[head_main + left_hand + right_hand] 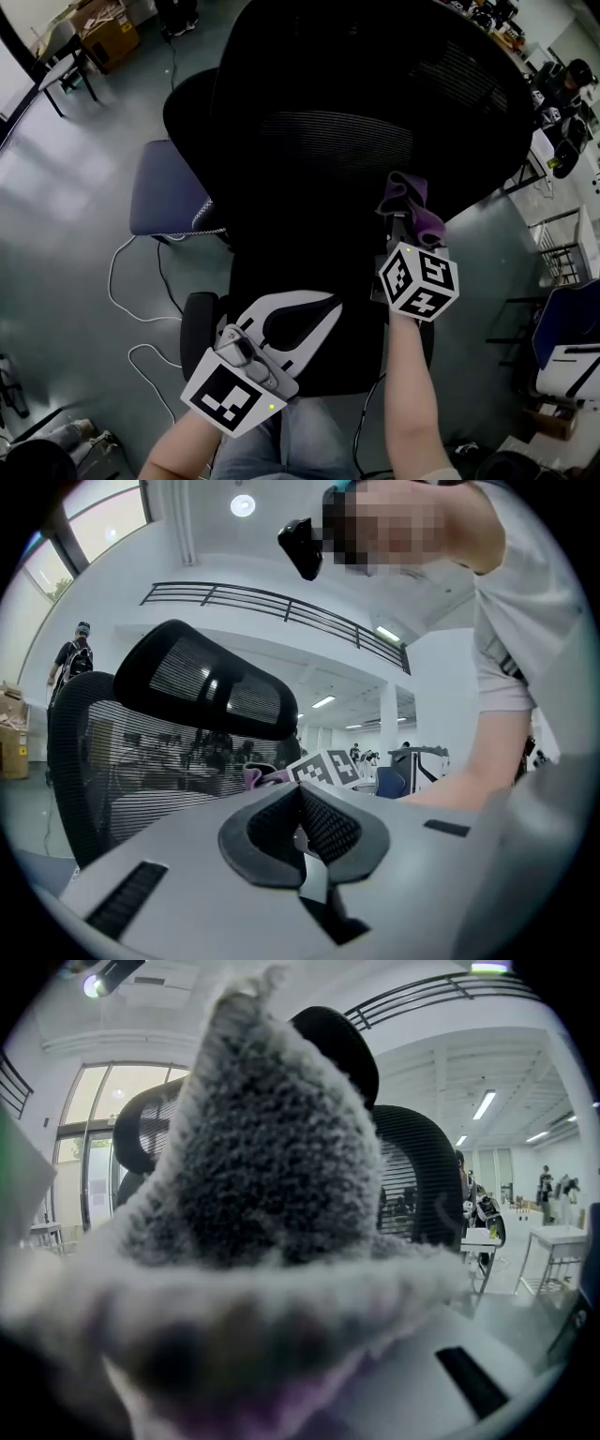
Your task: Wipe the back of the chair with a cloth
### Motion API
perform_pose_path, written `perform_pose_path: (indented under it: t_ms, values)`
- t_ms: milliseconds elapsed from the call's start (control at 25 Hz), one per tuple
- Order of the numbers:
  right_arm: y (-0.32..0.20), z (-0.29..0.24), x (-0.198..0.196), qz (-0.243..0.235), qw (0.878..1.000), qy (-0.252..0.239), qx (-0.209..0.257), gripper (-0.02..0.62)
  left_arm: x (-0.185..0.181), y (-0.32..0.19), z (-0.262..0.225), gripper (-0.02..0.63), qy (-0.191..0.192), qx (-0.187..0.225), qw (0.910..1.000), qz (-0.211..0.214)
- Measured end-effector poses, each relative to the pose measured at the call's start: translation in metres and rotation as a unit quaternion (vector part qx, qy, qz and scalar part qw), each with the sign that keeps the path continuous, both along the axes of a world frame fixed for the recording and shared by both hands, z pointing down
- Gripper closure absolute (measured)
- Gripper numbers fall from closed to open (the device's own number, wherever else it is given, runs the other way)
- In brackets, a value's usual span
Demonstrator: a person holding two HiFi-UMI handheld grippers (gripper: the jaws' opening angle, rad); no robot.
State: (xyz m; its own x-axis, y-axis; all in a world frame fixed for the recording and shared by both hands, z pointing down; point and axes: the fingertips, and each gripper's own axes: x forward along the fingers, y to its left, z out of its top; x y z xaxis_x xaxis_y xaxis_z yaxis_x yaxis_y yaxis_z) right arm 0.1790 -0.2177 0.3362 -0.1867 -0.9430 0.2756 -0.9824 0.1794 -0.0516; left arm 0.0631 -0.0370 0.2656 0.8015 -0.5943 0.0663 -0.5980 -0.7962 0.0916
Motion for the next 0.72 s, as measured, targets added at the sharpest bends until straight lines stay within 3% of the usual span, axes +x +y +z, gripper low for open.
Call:
perform_pose_path:
  t_ms: [720]
  values:
    - [0.006, 0.005, -0.118, -0.080, 0.997, 0.004, 0.000, 0.520, -0.063, 0.007, 0.006, 0.595, 0.002, 0.004, 0.9989, -0.047]
